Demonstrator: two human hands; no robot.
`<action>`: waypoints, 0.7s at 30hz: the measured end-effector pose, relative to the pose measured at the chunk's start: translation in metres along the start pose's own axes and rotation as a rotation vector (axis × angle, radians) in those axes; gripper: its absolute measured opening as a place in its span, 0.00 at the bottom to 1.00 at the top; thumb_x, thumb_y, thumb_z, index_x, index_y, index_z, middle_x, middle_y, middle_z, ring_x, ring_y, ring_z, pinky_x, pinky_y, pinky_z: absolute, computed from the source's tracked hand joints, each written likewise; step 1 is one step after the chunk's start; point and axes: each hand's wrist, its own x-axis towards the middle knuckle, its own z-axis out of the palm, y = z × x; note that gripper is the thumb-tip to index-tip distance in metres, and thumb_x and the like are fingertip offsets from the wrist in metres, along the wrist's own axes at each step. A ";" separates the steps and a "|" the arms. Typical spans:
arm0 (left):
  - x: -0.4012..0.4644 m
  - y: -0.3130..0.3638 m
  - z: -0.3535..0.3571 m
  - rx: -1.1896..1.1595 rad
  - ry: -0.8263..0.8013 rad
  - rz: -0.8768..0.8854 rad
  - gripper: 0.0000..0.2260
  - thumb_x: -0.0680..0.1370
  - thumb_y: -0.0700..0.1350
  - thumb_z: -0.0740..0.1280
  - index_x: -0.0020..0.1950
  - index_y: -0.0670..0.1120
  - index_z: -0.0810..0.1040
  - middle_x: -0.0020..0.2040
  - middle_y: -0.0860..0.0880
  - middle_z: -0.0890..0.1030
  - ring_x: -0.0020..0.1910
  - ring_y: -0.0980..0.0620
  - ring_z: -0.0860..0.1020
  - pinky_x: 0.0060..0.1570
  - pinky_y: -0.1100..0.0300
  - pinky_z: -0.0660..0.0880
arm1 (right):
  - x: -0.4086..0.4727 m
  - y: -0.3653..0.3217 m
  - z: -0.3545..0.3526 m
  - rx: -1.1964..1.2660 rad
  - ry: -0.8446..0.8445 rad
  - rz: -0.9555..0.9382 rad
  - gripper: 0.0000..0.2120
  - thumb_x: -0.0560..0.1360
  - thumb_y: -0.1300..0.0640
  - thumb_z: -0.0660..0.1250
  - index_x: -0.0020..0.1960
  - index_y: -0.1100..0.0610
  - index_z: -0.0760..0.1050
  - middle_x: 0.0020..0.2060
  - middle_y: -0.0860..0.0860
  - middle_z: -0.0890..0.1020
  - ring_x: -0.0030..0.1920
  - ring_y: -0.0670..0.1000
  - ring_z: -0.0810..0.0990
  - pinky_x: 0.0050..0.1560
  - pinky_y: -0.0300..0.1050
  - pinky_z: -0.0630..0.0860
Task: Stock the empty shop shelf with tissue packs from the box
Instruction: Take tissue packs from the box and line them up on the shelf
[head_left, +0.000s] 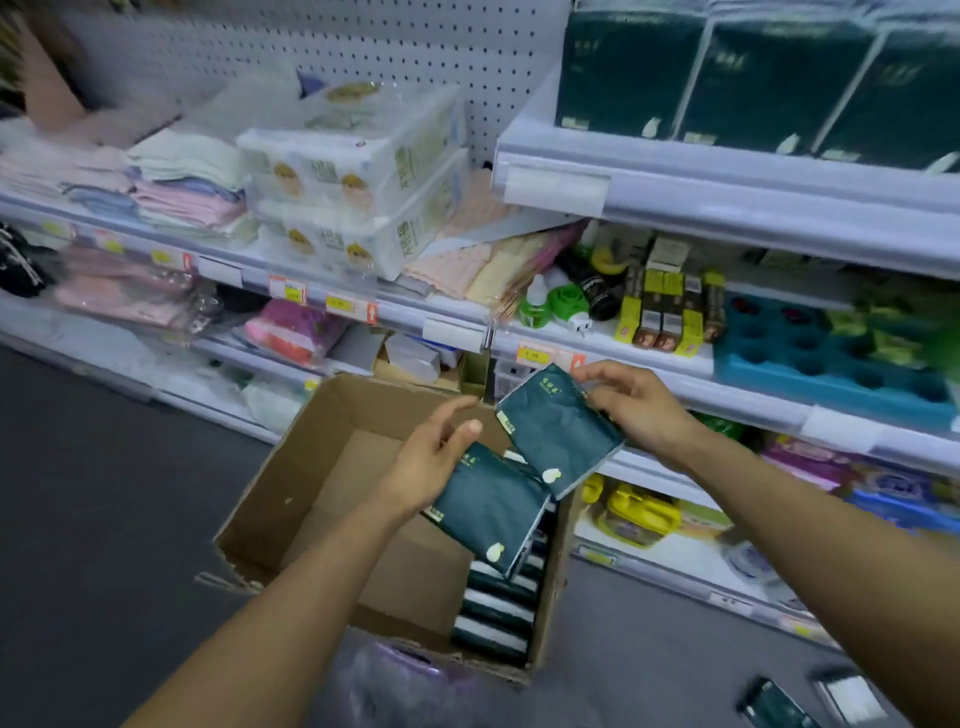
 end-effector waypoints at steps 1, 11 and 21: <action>0.002 0.012 0.003 -0.041 -0.043 0.023 0.16 0.81 0.54 0.62 0.70 0.56 0.71 0.61 0.54 0.78 0.58 0.56 0.78 0.56 0.59 0.75 | -0.004 -0.005 -0.005 0.028 0.007 0.000 0.13 0.78 0.69 0.61 0.47 0.53 0.80 0.45 0.50 0.82 0.40 0.44 0.80 0.38 0.33 0.77; 0.006 0.120 0.059 -0.116 -0.060 0.172 0.08 0.81 0.46 0.65 0.57 0.48 0.82 0.52 0.49 0.84 0.52 0.53 0.81 0.49 0.65 0.75 | -0.070 -0.047 -0.091 -0.057 0.003 -0.097 0.19 0.70 0.52 0.75 0.60 0.49 0.79 0.57 0.43 0.80 0.54 0.41 0.80 0.54 0.37 0.78; -0.016 0.237 0.196 -0.042 0.081 0.308 0.11 0.82 0.46 0.62 0.46 0.46 0.82 0.43 0.53 0.81 0.38 0.65 0.76 0.36 0.70 0.68 | -0.163 -0.061 -0.265 -0.039 0.148 -0.242 0.22 0.71 0.64 0.74 0.63 0.53 0.77 0.55 0.47 0.82 0.53 0.44 0.81 0.48 0.36 0.80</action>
